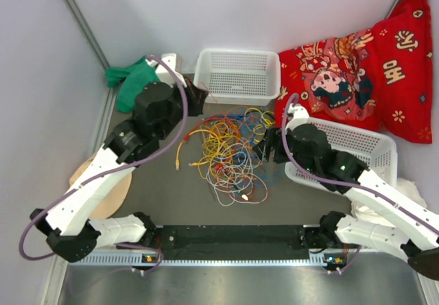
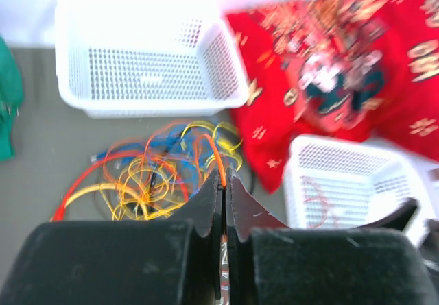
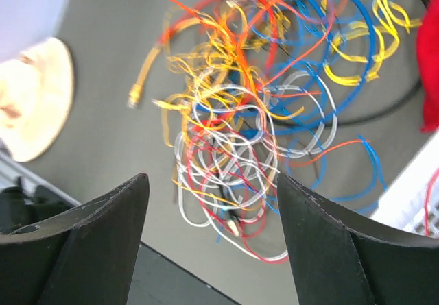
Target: Untangle the cables
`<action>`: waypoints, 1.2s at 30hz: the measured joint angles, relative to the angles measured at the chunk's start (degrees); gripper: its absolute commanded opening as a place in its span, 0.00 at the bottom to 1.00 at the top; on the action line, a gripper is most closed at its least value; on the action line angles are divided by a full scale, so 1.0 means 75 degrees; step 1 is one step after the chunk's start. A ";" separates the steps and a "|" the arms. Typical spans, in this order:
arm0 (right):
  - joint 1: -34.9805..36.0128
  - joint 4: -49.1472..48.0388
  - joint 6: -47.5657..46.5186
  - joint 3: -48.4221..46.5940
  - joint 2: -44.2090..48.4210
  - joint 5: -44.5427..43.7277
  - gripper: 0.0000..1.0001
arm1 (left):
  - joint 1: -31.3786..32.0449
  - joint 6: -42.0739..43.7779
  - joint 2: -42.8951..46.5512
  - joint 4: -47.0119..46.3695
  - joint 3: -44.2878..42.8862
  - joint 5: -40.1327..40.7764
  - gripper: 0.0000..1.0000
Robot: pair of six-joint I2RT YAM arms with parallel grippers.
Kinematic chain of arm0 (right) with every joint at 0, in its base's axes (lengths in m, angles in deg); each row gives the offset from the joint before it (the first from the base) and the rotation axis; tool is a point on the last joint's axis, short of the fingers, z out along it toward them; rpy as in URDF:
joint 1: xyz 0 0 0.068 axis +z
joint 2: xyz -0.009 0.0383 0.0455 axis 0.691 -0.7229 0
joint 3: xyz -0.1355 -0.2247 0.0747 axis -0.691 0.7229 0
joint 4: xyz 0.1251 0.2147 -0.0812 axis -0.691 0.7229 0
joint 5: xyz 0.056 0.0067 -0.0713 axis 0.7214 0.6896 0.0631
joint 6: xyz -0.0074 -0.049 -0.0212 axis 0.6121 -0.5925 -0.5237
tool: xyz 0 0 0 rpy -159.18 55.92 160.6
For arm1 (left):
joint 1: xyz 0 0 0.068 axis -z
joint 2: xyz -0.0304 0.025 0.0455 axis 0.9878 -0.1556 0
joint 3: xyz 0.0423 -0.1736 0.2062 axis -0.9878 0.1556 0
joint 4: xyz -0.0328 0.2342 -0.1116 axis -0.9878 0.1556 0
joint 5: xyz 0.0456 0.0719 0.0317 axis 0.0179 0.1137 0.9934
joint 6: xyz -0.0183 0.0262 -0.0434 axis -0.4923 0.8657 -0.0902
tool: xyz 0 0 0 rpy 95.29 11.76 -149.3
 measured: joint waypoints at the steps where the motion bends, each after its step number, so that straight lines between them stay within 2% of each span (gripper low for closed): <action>1: 0.0000 -0.0087 -0.0020 -0.0012 0.0073 0.0050 0.74 | 0.0000 0.0023 0.0079 0.0114 -0.0254 -0.0026 0.00; 7: 0.0000 -0.1058 -0.0344 -0.0085 0.0373 0.0437 0.73 | -0.0006 0.0076 -0.0117 0.0868 -0.1749 -0.0539 0.00; 14: 0.0000 -0.2095 -0.1014 -0.0729 -0.0405 0.0842 0.73 | -0.0006 0.0085 -0.0551 0.1378 -0.3118 -0.1177 0.00; 29: 0.0009 -0.4307 -0.1664 -0.1192 -0.3153 0.1049 0.70 | -0.0009 0.0085 -0.0551 0.1693 -0.3281 -0.1399 0.00; 34: 0.0012 -0.4514 -0.1676 -0.1725 -0.3963 0.0624 0.68 | -0.0009 0.0082 -0.0603 0.1749 -0.3488 -0.1437 0.00; 36: 0.0012 -0.4532 -0.1725 -0.1944 -0.4258 0.0353 0.64 | -0.0009 0.0079 -0.0600 0.1751 -0.3558 -0.1460 0.00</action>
